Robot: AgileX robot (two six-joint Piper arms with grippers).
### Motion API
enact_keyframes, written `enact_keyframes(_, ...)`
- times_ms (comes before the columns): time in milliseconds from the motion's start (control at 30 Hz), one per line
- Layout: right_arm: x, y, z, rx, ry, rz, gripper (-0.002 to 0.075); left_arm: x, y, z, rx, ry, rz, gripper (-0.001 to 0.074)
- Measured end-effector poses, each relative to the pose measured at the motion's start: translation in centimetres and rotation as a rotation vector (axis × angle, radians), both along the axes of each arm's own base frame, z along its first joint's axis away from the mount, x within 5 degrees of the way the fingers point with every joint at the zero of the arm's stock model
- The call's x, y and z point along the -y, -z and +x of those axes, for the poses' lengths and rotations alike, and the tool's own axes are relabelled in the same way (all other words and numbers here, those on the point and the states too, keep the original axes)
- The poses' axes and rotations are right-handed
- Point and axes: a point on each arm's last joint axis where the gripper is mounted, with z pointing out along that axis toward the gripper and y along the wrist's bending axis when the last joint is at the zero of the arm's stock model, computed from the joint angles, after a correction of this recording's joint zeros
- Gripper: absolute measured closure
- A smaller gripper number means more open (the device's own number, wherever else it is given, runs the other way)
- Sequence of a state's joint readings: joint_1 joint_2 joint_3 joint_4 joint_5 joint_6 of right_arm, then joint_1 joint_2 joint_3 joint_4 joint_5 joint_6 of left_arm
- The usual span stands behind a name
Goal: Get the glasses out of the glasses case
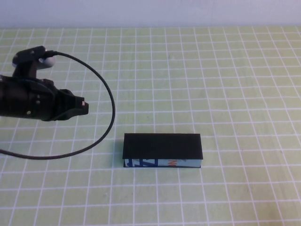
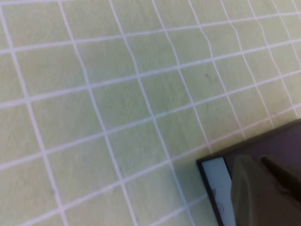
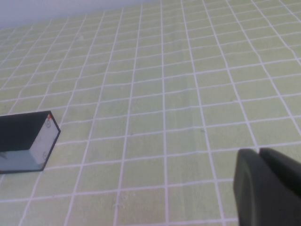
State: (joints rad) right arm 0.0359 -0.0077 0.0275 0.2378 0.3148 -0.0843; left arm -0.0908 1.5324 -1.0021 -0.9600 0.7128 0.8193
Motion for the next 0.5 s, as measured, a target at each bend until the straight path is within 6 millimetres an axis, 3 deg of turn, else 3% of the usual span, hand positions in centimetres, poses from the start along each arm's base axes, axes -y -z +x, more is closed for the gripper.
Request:
enact_keyframes(233,0.0,0.0,0.0,0.000,0.000,0.000,0.0743,1.5,3.6,3.6,-0.019,0.050,-0.061,0.0739)
enact_keyframes(500,0.0,-0.3,0.1,0.027,0.008,0.014,0.0743,6.3,6.5,6.4,-0.037,0.186,-0.049,0.0739)
